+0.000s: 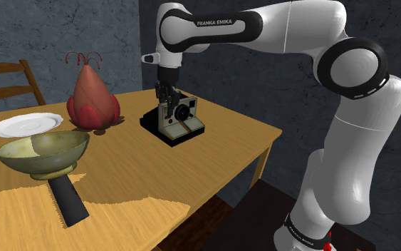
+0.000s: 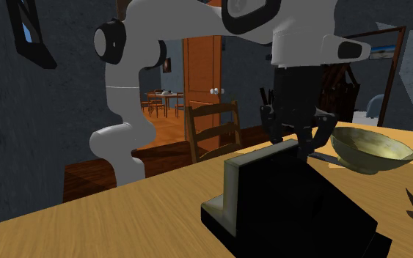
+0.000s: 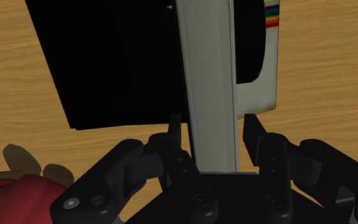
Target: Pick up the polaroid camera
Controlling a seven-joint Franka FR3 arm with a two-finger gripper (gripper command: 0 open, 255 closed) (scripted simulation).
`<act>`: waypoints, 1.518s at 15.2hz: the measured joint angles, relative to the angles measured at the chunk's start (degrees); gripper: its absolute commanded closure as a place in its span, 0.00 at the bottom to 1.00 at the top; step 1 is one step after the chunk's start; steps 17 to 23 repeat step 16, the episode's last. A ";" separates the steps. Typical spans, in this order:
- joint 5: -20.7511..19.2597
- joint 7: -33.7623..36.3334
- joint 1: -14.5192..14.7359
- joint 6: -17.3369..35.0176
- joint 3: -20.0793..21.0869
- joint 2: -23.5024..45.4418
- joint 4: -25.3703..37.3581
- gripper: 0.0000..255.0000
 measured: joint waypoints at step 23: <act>0.19 0.38 -0.19 -12.09 -0.14 2.56 14.19 1.00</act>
